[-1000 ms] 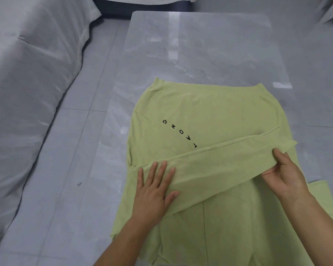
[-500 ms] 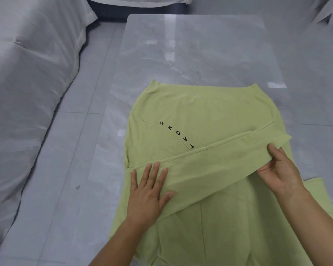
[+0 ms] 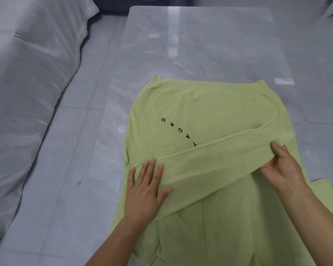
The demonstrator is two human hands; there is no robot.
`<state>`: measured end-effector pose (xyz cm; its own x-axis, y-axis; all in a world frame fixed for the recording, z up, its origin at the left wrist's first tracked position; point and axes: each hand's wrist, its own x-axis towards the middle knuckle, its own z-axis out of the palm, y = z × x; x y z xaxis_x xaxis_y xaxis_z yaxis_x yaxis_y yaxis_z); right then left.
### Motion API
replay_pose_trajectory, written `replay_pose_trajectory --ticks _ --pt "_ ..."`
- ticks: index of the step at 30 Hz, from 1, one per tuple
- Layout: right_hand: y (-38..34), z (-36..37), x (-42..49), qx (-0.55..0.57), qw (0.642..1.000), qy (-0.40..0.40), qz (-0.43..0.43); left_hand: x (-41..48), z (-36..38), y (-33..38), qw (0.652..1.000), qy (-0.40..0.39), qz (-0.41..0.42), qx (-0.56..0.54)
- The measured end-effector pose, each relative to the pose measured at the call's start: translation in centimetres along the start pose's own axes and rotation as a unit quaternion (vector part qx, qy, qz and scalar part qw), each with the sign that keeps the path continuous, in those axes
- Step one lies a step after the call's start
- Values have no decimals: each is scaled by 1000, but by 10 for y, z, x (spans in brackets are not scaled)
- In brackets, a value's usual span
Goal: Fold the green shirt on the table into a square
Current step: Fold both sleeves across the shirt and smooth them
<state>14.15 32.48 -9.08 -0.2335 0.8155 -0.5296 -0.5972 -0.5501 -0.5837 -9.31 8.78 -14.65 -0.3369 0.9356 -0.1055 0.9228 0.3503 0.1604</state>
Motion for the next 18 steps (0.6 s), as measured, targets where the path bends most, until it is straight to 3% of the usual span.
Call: replay_pose_trajectory --ticks 3,5,9,13,18 --pt "-3 5 -3 1 1000 -1 9 -2 1 -2 1000 -1 7 -6" --pt "-4 7 -6 1 1000 -6 11 0 -5 -1 997 27 -2 -76" --pt "-5 10 -15 -10 1000 -19 11 42 -35 -21 957 138 -136 -216" --pt "-6 14 -23 -11 999 -32 16 106 -59 -46 902 101 -310 -284" --pt "-5 16 -24 -3 998 -46 41 143 -67 -53 837 51 -373 -397"
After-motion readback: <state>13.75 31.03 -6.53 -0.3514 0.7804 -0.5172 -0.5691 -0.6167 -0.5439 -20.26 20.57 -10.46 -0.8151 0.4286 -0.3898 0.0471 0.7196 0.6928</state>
